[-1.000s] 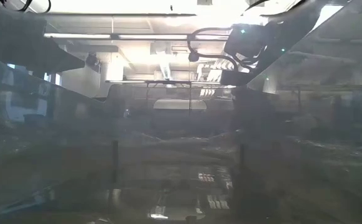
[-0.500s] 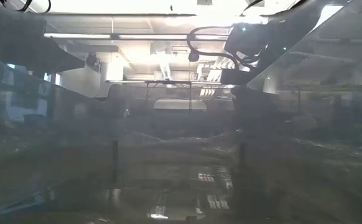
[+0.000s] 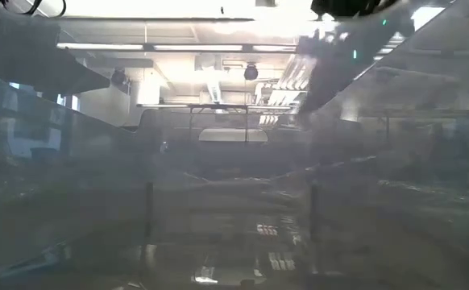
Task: Pick & Place Toothbrushes
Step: Put the green toothbrush into the transparent bin
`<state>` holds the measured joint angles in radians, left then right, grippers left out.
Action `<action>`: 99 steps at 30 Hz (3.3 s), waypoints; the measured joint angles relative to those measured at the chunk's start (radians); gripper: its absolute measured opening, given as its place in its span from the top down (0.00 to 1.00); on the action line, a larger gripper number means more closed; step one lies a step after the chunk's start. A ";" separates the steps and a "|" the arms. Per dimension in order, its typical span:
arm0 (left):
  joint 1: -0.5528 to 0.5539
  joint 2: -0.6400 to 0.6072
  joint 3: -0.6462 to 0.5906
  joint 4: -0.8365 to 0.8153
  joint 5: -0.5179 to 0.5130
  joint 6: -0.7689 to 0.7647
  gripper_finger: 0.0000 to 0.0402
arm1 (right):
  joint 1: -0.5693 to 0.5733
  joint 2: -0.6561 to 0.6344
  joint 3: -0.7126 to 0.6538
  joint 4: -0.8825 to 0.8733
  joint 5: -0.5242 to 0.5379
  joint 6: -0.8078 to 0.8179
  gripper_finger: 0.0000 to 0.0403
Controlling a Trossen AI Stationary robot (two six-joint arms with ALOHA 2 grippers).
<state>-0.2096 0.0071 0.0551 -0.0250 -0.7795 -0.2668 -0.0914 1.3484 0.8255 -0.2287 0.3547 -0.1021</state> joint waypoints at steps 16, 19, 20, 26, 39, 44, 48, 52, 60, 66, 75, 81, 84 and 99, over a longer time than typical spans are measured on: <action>0.000 0.000 0.000 0.000 0.000 0.000 1.00 | 0.000 -0.334 0.067 0.283 0.276 -0.060 0.98; 0.000 0.000 0.000 0.000 0.000 0.000 1.00 | 0.000 -0.335 0.067 0.366 0.276 -0.056 0.98; 0.000 0.000 0.000 0.001 0.000 0.000 1.00 | 0.000 -0.334 0.067 0.393 0.275 -0.052 0.98; 0.000 0.000 -0.006 0.073 0.005 0.000 1.00 | 0.000 -0.328 0.067 0.484 0.270 0.045 0.98; 0.000 0.000 -0.003 0.200 0.003 0.027 1.00 | -0.039 -0.297 0.066 0.504 0.157 0.231 0.98; 0.000 0.000 -0.003 0.220 0.002 0.014 1.00 | -0.055 -0.229 0.066 0.550 0.132 0.260 0.98; 0.000 0.012 -0.001 0.328 0.030 -0.034 1.00 | -0.077 -0.156 0.066 0.653 0.048 0.260 0.98; 0.000 0.057 -0.001 0.402 0.052 -0.034 1.00 | -0.109 -0.077 0.066 0.791 -0.041 0.264 0.98; 0.000 0.247 -0.001 0.520 0.053 -0.055 1.00 | -0.167 0.003 0.066 0.935 -0.165 0.373 0.98; 0.014 0.425 0.041 0.590 0.059 -0.053 1.00 | -0.171 0.003 0.066 0.941 -0.175 0.389 0.98; 0.217 0.678 0.190 0.516 0.283 -0.056 1.00 | -0.159 0.003 0.066 0.944 -0.179 0.393 0.98; 0.418 0.826 0.273 0.523 0.617 -0.057 1.00 | -0.138 0.003 0.066 0.929 -0.181 0.386 0.98; 0.501 0.899 0.321 0.525 0.769 -0.056 1.00 | -0.129 0.003 0.066 0.904 -0.180 0.386 0.98; 0.603 1.273 0.583 0.583 1.129 0.068 1.00 | -0.109 0.003 0.066 0.882 -0.174 0.350 0.98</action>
<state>0.3935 1.2799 0.6385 0.5576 0.3498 -0.1990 -0.2006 1.3510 0.8917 0.6537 0.1810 0.2476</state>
